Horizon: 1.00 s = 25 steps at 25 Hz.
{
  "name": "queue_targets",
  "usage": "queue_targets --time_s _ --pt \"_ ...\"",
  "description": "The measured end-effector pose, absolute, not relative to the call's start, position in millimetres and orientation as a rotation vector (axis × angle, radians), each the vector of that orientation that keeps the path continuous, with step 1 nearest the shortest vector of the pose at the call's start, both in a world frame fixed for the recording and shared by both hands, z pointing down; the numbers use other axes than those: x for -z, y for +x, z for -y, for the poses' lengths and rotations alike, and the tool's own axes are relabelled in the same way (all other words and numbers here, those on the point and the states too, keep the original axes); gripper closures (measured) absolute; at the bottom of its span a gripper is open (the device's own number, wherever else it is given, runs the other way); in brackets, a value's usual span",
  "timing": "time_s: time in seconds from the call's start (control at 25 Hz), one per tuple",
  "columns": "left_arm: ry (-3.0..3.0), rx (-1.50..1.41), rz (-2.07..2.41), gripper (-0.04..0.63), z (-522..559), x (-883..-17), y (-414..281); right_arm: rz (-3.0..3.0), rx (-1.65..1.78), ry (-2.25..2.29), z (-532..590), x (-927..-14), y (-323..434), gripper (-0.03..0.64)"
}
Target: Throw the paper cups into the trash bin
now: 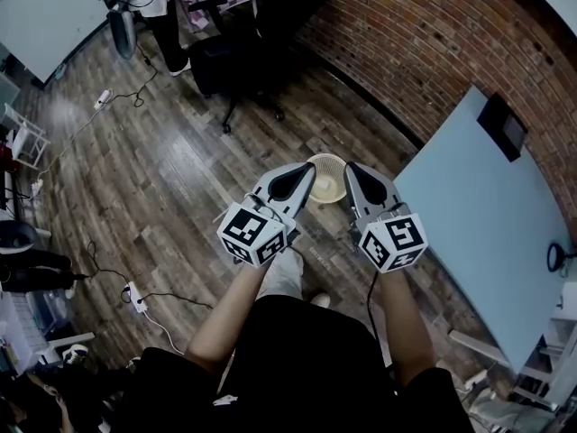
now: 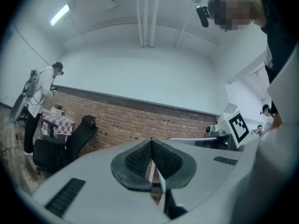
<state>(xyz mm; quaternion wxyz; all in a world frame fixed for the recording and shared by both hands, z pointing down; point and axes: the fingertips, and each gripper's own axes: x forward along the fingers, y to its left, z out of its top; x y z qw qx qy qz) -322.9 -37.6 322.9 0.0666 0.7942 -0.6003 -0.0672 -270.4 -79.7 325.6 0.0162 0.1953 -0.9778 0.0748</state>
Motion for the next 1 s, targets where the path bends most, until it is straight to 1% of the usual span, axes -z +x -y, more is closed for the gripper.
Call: queue_targets --time_s 0.68,1.0 --pt "2.42 0.187 1.842 0.592 -16 -298 -262 3.153 -0.206 0.544 20 -290 -220 0.612" --pt "2.456 0.18 1.83 0.592 -31 -292 -234 3.161 -0.192 0.536 -2 -288 -196 0.613"
